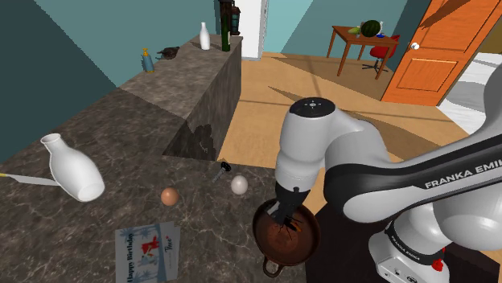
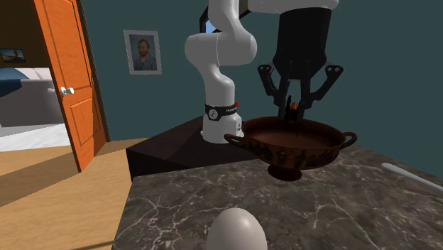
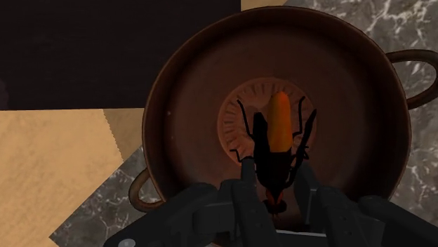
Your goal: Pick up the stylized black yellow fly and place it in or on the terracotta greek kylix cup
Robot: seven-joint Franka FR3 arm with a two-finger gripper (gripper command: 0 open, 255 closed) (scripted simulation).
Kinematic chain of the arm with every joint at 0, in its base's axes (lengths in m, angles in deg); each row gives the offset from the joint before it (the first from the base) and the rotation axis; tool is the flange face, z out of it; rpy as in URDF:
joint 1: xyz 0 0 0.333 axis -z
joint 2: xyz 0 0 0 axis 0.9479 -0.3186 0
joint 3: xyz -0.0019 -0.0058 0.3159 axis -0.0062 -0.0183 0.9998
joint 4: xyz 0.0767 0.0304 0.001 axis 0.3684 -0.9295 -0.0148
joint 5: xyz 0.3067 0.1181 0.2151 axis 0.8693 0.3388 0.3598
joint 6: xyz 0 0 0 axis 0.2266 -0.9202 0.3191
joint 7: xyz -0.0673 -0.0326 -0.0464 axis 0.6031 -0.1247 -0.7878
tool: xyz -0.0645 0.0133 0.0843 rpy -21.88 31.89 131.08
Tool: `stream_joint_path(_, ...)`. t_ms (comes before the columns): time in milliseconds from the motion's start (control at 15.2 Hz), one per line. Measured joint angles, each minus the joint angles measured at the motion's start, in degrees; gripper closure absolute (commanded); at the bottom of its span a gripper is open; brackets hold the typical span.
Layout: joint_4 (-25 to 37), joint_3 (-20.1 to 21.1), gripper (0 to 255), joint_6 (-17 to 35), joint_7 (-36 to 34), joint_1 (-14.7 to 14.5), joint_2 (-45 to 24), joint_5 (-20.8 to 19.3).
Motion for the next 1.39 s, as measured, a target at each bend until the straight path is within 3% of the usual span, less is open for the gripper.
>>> stream_joint_path(198,-0.1,0.0,255,0.2,0.0,0.0,-0.1,0.0)
stream_joint_path(264,-0.1,0.0,0,0.2,0.0,0.0,-0.1,0.0)
stream_joint_path(660,-0.1,0.0,0,0.2,0.0,0.0,-0.1,0.0)
stream_joint_path(990,3.6,-2.1,0,-7.7,0.6,-0.4,4.3,-0.1)
stream_joint_path(1386,4.2,-2.2,0,-8.7,0.6,-0.4,4.6,-0.2)
